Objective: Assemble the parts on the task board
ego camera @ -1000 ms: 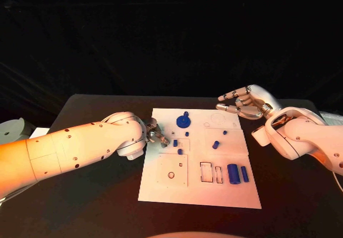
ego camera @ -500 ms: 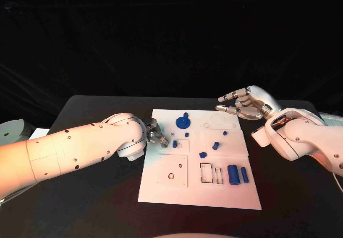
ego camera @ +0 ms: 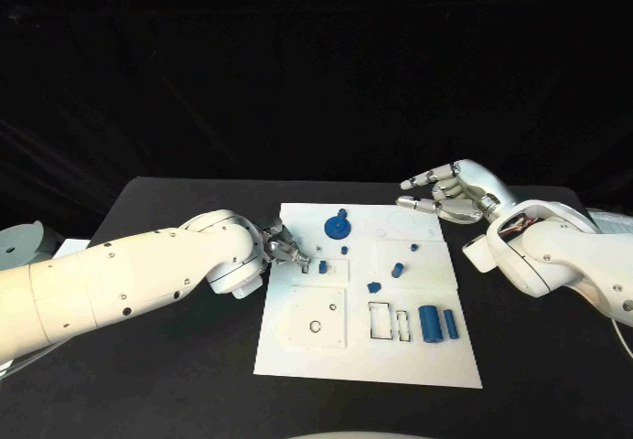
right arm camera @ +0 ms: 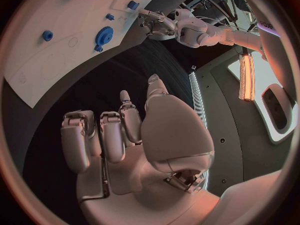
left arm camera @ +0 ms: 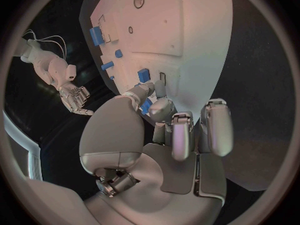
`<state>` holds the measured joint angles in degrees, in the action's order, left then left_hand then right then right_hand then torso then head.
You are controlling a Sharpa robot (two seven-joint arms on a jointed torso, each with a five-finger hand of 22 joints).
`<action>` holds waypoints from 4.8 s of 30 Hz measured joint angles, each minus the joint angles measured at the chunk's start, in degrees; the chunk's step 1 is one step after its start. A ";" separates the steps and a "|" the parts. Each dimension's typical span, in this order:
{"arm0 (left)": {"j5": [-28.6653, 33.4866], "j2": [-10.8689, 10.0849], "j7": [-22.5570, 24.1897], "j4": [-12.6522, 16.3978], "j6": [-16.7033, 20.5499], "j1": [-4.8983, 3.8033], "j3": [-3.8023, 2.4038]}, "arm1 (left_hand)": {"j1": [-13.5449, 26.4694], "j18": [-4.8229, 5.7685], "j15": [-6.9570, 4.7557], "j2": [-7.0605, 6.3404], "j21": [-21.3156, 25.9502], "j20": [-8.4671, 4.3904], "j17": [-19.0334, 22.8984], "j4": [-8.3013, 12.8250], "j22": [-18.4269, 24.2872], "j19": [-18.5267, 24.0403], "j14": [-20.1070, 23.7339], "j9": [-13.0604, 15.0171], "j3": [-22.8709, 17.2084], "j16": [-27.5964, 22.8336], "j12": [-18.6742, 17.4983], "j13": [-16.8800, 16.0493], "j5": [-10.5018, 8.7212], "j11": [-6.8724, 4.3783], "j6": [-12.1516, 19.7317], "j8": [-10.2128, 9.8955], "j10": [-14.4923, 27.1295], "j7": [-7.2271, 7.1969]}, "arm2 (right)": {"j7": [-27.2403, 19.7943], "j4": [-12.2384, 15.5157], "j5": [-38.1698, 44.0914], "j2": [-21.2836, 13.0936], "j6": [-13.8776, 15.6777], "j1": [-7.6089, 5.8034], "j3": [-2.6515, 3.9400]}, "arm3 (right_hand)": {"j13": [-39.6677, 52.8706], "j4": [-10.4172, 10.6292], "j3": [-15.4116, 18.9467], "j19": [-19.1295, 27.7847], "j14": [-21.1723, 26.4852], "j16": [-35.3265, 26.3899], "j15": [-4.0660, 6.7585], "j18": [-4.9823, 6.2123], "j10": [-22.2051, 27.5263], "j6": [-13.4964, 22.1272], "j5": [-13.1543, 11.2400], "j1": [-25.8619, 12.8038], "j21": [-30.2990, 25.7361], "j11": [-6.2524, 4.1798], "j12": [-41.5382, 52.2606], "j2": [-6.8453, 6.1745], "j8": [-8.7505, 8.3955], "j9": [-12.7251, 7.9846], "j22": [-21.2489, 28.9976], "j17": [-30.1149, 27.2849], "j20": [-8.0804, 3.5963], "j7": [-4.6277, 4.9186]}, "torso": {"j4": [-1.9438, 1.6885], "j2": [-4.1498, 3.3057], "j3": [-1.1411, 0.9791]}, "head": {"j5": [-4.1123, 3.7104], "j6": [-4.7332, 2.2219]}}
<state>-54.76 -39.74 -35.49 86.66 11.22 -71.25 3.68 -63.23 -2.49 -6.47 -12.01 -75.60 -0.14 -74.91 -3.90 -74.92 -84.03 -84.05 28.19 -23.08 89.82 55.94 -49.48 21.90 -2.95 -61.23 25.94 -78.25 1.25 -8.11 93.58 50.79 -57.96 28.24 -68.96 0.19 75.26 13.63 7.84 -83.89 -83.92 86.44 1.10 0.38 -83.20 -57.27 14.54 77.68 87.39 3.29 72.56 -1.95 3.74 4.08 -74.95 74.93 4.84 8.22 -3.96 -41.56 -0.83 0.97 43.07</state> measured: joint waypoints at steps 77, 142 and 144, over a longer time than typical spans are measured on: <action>53.71 -13.32 47.59 7.31 5.95 1.37 0.16 | -13.89 -7.02 4.83 4.54 46.85 4.32 9.32 0.74 11.13 11.47 3.66 -8.76 3.34 -16.88 -21.12 22.89 0.22 5.40 6.56 -5.69 16.12 5.60 | 17.72 3.01 57.25 8.75 -26.72 4.44 -1.43 | -0.28 -6.60 -10.72 -0.21 -0.09 2.88 1.80 0.01 -0.96 -7.99 -11.10 6.47 1.81 -2.58 10.15 -2.89 -0.01 -0.20 0.05 0.01 -1.45 -3.06 | -0.03 0.52 1.67 | -2.61 0.17; 53.81 -13.70 46.38 7.53 7.33 1.38 0.17 | -15.56 -6.89 4.82 5.15 47.44 4.32 9.88 2.48 11.71 11.47 4.07 -9.64 2.53 -16.88 -21.12 24.03 0.21 5.40 6.36 -5.69 16.52 5.80 | 16.76 0.95 57.86 11.14 -24.72 5.34 -1.82 | -0.03 -3.20 -23.90 -0.22 -0.10 3.11 2.19 0.01 -0.74 -8.37 -11.48 3.60 2.03 -2.78 10.16 1.97 -0.31 -0.50 0.04 -0.02 -1.87 -2.87 | -0.01 0.57 1.77 | -2.23 0.52; 53.81 -13.74 46.37 7.56 7.33 1.38 0.17 | -15.56 -6.89 4.82 5.15 47.44 4.32 9.88 2.48 11.71 11.47 4.07 -9.64 2.53 -16.88 -21.12 24.03 0.21 5.40 6.36 -5.69 16.52 5.80 | 16.74 0.95 57.88 11.16 -24.27 5.35 -1.82 | -0.02 -3.03 -24.09 -0.22 -0.10 3.11 2.19 0.01 -0.73 -8.12 -11.48 3.60 2.03 -2.78 10.16 1.97 -0.30 -0.50 0.04 0.01 -1.87 -3.02 | -0.01 0.57 1.76 | -2.23 0.51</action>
<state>-0.94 -53.48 10.89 94.22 18.55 -69.87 3.85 -78.79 -9.38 -1.65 -6.86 -28.16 4.18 -65.03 -1.42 -63.21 -72.56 -79.98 18.55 -20.54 72.95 34.82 -25.45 22.11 2.45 -54.87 20.24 -61.73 7.05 8.63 94.53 108.67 -46.81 3.97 -63.61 -1.63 75.24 10.61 -16.25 -84.11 -84.02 89.54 3.29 0.39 -83.93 -65.39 3.06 81.28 89.42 0.51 82.71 0.02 3.44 3.58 -74.91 74.94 2.97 5.21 -3.96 -41.00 0.93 -1.26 43.58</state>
